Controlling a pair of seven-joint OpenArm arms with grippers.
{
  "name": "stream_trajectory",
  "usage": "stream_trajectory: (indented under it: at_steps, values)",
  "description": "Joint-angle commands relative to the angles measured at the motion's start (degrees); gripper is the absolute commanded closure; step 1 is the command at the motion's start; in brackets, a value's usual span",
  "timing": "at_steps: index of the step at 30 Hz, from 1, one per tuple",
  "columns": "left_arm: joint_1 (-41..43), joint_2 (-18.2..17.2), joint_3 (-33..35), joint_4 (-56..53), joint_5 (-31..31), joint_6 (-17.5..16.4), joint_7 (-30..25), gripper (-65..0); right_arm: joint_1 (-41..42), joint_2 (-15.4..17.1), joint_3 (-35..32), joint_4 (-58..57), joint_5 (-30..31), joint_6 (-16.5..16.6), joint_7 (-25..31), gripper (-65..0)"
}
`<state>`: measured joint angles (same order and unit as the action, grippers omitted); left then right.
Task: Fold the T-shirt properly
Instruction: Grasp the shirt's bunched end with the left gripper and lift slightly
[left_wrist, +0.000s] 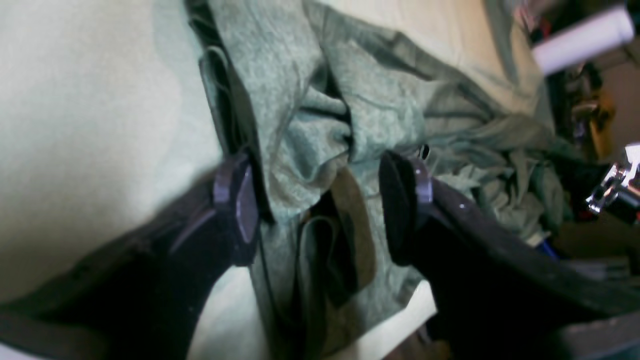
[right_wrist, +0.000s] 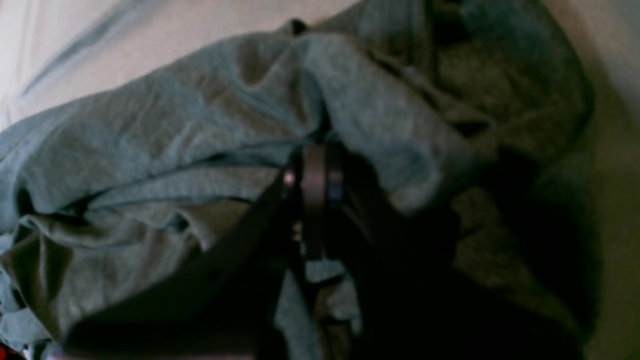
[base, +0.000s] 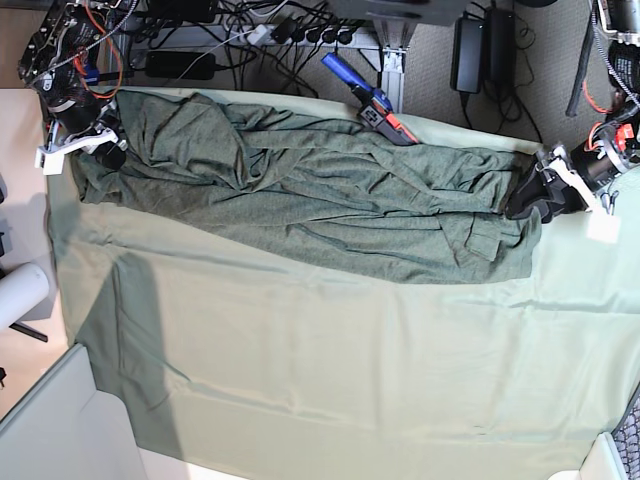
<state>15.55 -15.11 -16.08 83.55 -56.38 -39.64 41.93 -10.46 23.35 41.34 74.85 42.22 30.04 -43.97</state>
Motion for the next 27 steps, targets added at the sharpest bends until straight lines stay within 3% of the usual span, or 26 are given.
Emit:
stream_trajectory:
  at_steps: [1, 20, 27]
  values:
    - [-0.31, 0.2, 0.0, 0.39, 0.52, -0.36, 0.24, -39.2, 0.22, 1.22, 0.35, 0.79, 0.22, 0.2, 0.0, 0.0]
    - [-0.31, 7.89, 0.0, 0.37, 0.26, -0.36, -0.55, -39.1, 0.11, 1.22, 0.35, 0.79, 0.24, 0.2, -0.09, 0.0]
    - [-0.31, 11.56, 0.0, 0.37, 1.4, 1.75, -1.44, -39.1, 0.11, 1.25, 0.35, 0.79, 0.24, 0.2, -0.26, 0.0]
